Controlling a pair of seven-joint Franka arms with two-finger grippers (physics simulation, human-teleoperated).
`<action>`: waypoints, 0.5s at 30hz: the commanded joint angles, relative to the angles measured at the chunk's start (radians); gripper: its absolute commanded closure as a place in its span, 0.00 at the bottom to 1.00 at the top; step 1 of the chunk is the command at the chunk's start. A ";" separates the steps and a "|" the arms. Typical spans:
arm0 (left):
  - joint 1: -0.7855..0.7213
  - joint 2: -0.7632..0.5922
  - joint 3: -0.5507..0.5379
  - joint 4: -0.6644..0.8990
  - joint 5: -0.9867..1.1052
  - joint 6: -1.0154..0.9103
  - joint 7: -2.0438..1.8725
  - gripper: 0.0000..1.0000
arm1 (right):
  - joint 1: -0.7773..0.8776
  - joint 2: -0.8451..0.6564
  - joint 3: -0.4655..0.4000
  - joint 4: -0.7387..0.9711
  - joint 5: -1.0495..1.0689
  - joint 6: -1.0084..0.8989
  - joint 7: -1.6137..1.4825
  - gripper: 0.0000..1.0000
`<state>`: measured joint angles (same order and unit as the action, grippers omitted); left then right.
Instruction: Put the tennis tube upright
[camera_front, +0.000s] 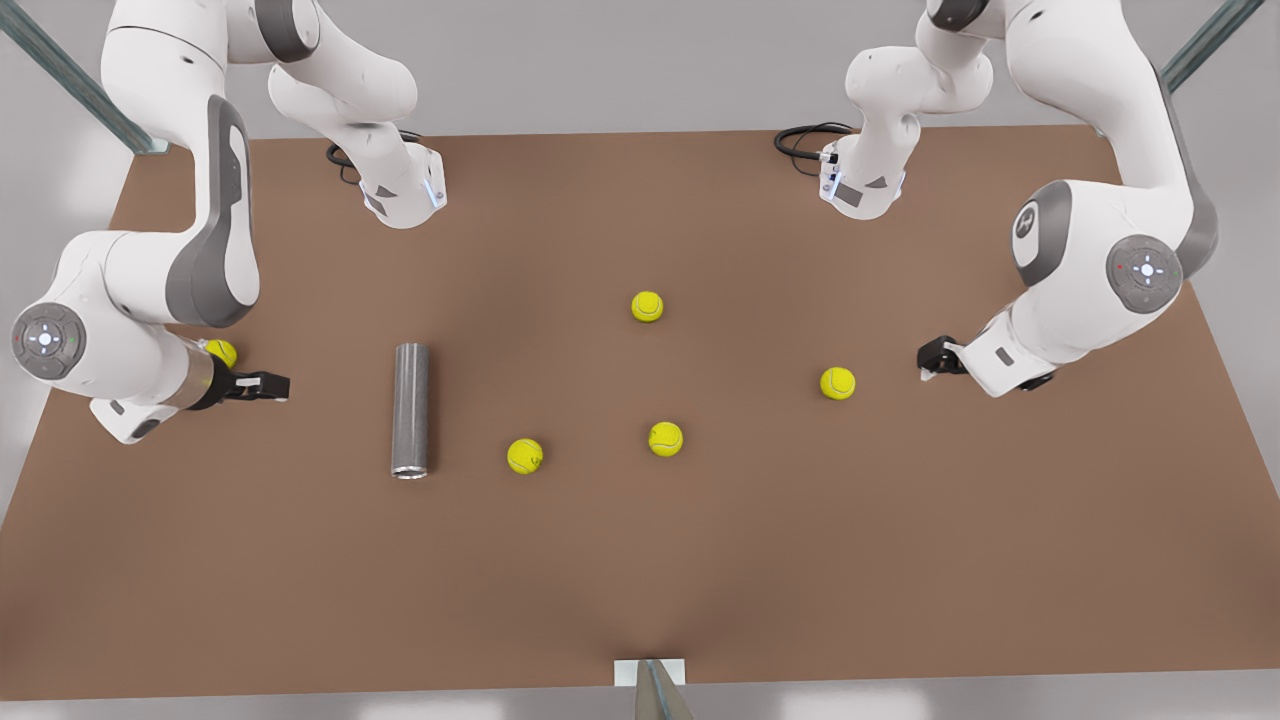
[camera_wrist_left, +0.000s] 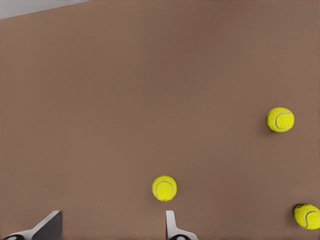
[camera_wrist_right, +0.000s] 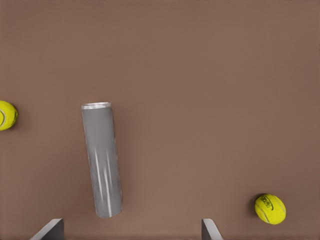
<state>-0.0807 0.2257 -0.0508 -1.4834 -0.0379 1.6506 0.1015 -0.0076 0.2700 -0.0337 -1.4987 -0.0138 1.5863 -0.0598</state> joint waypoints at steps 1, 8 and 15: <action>-0.001 0.000 0.000 0.000 0.001 0.000 0.000 0.01 | 0.000 0.000 0.000 0.000 0.000 0.000 0.000 0.00; -0.011 -0.006 -0.001 -0.026 0.000 -0.018 -0.111 0.01 | 0.000 0.006 0.002 -0.017 0.000 0.018 0.000 0.00; -0.062 0.017 -0.001 -0.020 -0.005 -0.005 -0.172 0.01 | 0.003 0.058 0.103 -0.275 0.035 0.276 0.081 0.00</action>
<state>-0.1433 0.2424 -0.0521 -1.5047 -0.0401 1.6451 -0.0706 -0.0023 0.3503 0.0796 -1.7721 0.0214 1.8801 0.0215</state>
